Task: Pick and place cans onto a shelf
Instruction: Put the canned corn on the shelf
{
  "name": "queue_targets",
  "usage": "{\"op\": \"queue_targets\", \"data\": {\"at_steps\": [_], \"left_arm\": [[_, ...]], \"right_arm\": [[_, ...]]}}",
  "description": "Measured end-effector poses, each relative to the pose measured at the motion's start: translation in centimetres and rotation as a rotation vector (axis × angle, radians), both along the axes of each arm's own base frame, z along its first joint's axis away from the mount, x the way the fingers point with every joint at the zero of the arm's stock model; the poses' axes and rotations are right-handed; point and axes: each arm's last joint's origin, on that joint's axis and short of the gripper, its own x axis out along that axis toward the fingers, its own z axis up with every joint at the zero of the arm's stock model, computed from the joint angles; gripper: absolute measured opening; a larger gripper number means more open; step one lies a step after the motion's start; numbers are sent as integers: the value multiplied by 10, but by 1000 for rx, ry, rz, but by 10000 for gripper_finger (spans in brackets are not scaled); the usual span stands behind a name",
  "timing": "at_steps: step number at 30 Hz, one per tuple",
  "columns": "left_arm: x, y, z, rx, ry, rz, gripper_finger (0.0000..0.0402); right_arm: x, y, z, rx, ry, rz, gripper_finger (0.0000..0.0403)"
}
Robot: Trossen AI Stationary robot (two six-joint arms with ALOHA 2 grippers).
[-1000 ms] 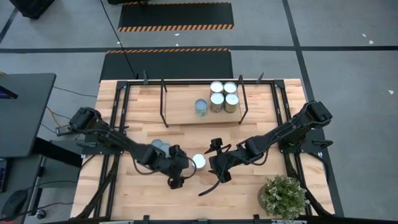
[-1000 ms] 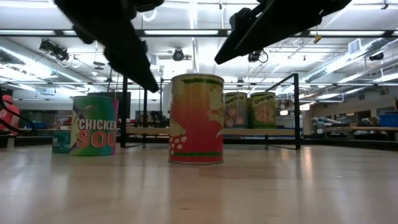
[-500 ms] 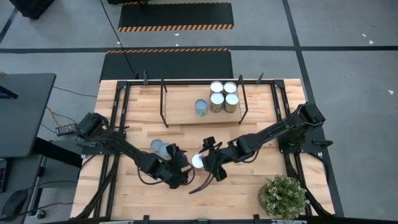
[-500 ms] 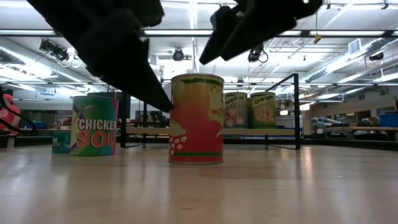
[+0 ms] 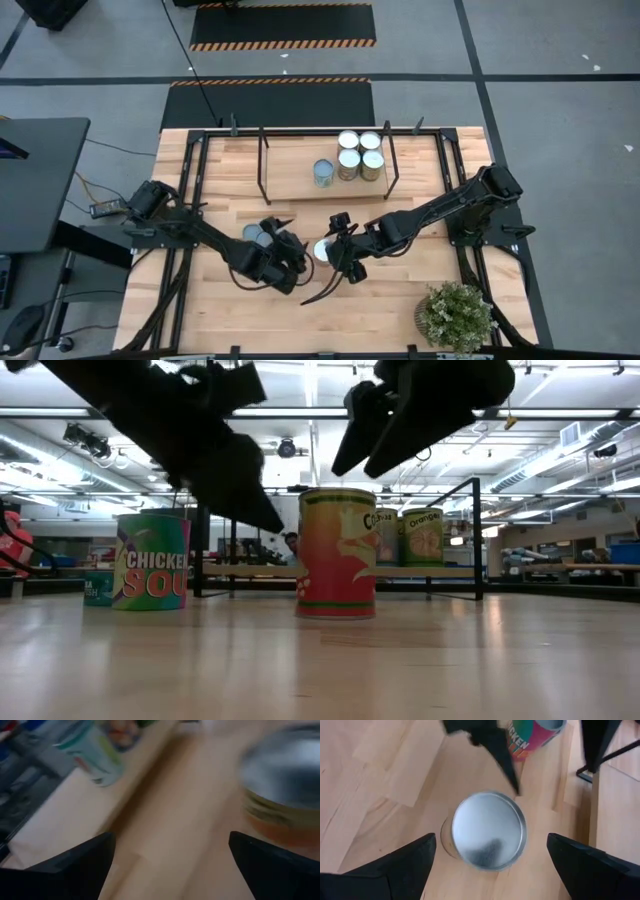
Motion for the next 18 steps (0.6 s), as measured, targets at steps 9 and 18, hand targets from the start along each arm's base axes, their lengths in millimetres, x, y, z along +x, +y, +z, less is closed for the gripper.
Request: {"op": "queue_targets", "data": {"at_steps": [9, 18], "left_arm": [[-10, -24, 4, -128, 93, -192, 396], [-22, -32, 31, -251, 194, -250, 396]], "right_arm": [[21, -5, -9, 55, -3, 45, 399], [50, -3, -17, 30, 150, 77, 400]]}}
